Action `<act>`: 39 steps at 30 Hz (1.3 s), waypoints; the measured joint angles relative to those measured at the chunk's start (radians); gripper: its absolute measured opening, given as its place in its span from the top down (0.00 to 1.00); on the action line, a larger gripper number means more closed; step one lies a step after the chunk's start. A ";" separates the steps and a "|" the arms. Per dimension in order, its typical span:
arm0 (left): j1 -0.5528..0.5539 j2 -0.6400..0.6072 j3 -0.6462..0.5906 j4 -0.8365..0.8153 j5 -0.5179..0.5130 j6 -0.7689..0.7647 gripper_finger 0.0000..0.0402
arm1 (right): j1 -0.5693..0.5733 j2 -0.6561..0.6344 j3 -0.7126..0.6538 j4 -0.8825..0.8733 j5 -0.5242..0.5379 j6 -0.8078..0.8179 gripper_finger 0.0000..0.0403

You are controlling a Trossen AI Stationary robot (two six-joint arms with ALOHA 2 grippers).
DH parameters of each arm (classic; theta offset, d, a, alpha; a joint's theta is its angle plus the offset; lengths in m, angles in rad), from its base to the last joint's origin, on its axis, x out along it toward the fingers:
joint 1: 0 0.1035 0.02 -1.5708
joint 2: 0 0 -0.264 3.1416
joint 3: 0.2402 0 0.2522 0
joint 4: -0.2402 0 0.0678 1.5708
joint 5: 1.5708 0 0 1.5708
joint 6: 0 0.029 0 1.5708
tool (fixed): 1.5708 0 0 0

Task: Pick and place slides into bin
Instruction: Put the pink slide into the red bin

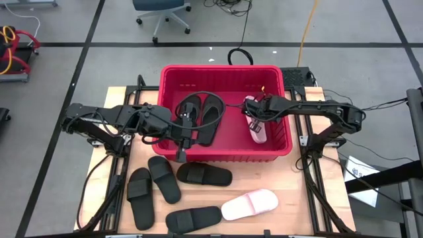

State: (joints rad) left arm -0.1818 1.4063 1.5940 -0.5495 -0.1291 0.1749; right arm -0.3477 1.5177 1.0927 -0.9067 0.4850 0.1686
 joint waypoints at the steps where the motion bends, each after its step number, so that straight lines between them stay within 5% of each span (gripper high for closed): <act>1: 0.000 0.000 0.000 0.000 0.000 0.000 0.70 | 0.000 0.004 0.000 0.001 0.002 0.006 1.00; 13: 0.000 0.000 0.000 -0.001 0.000 0.000 0.70 | 0.000 0.021 0.000 -0.003 0.009 0.028 0.98; 39: 0.000 0.000 0.000 0.000 0.000 0.000 0.70 | 0.001 0.000 0.051 -0.086 0.009 0.020 0.66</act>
State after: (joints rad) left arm -0.1819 1.4063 1.5940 -0.5495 -0.1287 0.1753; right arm -0.3470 1.5181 1.1436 -0.9930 0.4940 0.1890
